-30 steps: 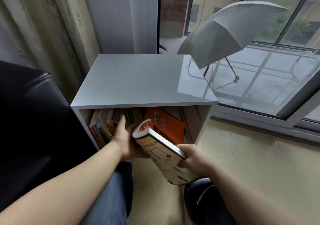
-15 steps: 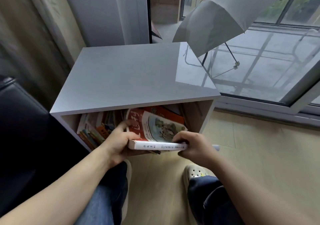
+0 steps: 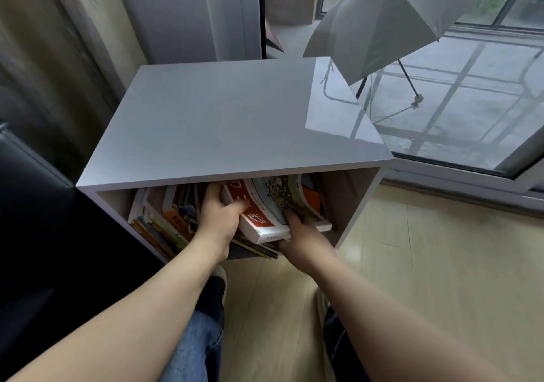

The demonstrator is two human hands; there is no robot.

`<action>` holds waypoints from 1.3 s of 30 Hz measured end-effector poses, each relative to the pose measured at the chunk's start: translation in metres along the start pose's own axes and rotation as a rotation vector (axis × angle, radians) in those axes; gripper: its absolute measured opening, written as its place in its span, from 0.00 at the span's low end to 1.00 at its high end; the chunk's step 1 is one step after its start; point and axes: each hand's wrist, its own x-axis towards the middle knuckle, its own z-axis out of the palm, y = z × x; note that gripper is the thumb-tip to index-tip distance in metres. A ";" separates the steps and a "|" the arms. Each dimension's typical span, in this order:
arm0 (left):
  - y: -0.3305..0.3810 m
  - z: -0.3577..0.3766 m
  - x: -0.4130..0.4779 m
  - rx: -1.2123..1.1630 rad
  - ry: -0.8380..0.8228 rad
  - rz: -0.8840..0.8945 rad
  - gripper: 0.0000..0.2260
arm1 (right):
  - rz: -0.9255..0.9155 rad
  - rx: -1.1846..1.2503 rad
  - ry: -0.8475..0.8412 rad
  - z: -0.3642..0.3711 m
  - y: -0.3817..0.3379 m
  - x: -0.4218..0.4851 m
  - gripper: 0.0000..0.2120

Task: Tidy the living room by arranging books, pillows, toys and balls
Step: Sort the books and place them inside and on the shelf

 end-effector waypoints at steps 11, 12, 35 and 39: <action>-0.031 0.018 0.050 0.743 0.048 -0.161 0.11 | 0.210 -0.037 0.063 0.006 0.035 0.057 0.16; -0.032 0.016 0.054 0.939 0.064 -0.124 0.12 | 0.204 -0.012 0.086 0.006 0.035 0.058 0.17; -0.064 0.065 0.060 0.801 -0.050 -0.343 0.19 | 0.204 0.187 0.231 0.007 0.053 0.068 0.14; -0.062 0.072 0.075 0.569 0.061 -0.389 0.16 | 0.195 0.200 0.232 0.004 0.056 0.067 0.14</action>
